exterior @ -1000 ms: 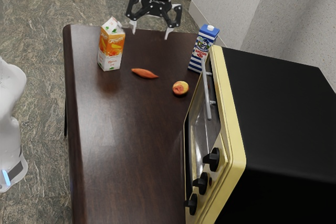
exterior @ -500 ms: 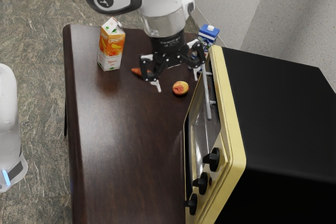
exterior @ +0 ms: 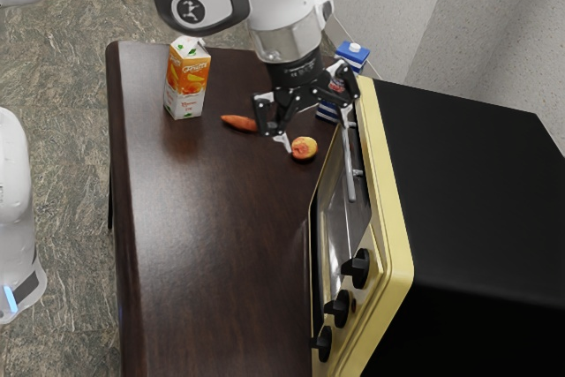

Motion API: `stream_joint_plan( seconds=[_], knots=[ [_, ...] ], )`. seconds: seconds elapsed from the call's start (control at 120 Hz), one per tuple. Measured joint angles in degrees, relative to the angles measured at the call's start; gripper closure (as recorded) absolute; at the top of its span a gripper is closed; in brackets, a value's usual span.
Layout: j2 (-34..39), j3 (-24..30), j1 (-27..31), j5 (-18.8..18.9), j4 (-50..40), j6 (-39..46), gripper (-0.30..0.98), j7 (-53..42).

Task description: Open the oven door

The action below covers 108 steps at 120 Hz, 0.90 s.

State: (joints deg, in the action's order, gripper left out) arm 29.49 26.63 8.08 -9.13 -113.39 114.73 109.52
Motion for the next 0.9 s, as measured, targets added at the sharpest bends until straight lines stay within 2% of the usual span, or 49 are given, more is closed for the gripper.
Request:
stream_joint_plan(
  seconds=[0.9],
  knots=[
    [-4.98, 0.33, 1.50, -0.19, 0.52, 1.90, 0.00, -3.89]
  ],
)
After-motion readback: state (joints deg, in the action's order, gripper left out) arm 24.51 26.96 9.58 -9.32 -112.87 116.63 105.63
